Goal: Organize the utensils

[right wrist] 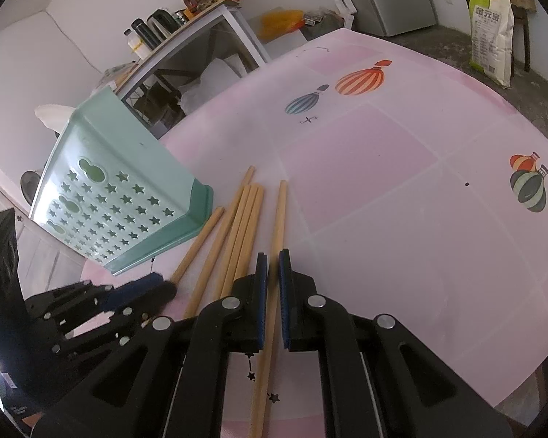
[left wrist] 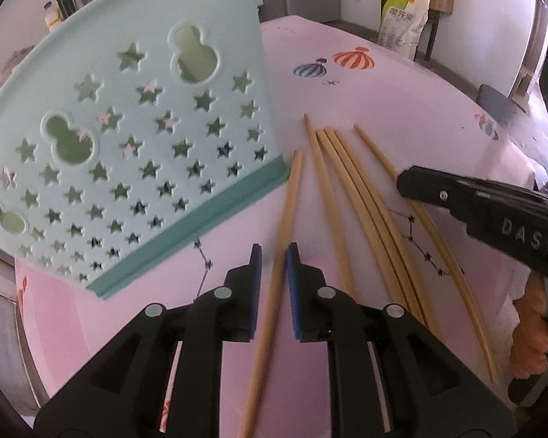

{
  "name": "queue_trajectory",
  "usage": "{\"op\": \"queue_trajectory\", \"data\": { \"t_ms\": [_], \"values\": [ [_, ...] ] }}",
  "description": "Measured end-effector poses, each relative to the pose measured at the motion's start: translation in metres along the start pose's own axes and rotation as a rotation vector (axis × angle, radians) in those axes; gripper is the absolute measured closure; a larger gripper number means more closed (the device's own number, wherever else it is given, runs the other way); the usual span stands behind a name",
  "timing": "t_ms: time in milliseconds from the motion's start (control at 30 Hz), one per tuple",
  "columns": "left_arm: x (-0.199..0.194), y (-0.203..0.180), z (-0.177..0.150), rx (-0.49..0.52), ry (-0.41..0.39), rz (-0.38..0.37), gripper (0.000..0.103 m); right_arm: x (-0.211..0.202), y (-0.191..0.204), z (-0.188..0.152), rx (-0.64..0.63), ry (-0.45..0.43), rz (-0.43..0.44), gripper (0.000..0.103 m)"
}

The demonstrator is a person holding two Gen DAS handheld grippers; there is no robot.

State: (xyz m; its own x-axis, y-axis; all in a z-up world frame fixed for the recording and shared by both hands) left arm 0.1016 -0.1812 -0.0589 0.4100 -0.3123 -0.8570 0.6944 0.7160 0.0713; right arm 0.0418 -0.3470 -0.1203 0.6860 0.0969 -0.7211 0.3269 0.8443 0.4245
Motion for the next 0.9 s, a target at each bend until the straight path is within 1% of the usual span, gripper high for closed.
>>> {"op": "queue_trajectory", "data": {
  "t_ms": [67, 200, 333, 567, 667, 900],
  "values": [
    [-0.001, -0.001, 0.0, -0.002, 0.001, -0.003, 0.096, 0.0, 0.0, 0.0, -0.003, 0.0, -0.002, 0.097],
    [-0.003, -0.005, -0.002, 0.014, 0.002, 0.017, 0.097, -0.001, 0.001, 0.0, -0.009, 0.007, -0.009, 0.097],
    [-0.001, -0.005, -0.002, 0.007, 0.003, 0.015, 0.097, -0.002, 0.002, 0.001, -0.018, 0.015, -0.021, 0.097],
    [-0.001, -0.004, -0.006, 0.006, -0.001, 0.015, 0.097, -0.002, 0.009, 0.004, -0.096, 0.047, -0.058, 0.095],
    [-0.001, -0.004, -0.005, 0.006, -0.001, 0.015, 0.097, -0.001, 0.012, 0.006, -0.118, 0.048, -0.078, 0.095],
    [-0.004, -0.004, -0.009, 0.002, -0.001, 0.012, 0.097, 0.0, 0.014, 0.007, -0.129, 0.045, -0.094, 0.095]
  ]
}}
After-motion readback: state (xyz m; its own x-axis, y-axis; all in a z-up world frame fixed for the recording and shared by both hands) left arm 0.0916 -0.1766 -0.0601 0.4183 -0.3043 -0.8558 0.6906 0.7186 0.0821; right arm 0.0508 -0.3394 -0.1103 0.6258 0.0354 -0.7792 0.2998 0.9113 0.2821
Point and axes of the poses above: each gripper's, at about its wrist camera, not at the fingertips, and x roughly the way its jaws point, y to its left, z to its top, the point moved 4 cm from there along x, roughly the way its jaws point, and after that the axes turned 5 degrees about -z, right-handed, at the moved point
